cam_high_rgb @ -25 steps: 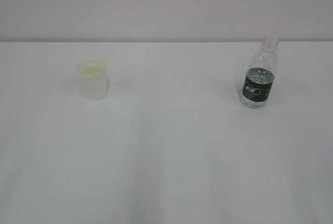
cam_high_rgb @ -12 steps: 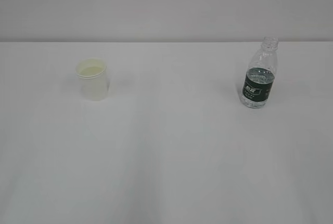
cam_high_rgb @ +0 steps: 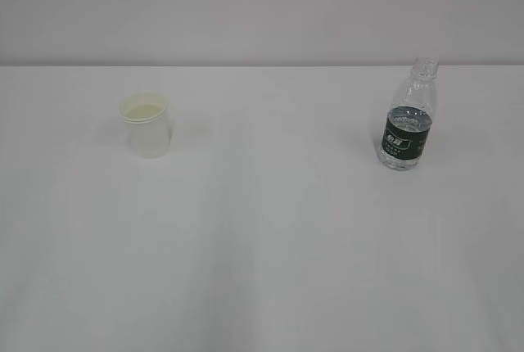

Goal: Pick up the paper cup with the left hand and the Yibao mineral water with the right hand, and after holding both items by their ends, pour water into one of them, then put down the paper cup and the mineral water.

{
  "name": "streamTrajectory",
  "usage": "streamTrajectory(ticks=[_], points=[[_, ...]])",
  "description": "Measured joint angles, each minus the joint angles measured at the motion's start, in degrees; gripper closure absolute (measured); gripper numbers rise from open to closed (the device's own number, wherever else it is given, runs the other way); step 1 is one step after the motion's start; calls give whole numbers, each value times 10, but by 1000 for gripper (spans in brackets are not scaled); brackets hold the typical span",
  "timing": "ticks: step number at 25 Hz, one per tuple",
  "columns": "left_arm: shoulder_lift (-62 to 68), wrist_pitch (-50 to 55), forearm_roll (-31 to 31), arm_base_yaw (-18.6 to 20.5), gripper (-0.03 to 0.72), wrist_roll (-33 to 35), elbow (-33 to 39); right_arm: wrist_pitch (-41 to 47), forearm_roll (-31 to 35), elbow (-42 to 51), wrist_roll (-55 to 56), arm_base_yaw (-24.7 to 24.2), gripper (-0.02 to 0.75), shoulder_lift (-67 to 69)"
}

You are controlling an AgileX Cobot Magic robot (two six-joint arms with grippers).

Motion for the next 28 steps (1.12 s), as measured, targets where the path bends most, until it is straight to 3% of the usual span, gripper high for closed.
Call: streamTrajectory(ticks=[22,28], points=[[0,0,6,0,151,0,0,1,-1,44,3,0,131,0],[0,-9,17,0,151,0,54,0,-1,44,4,0,141,0]])
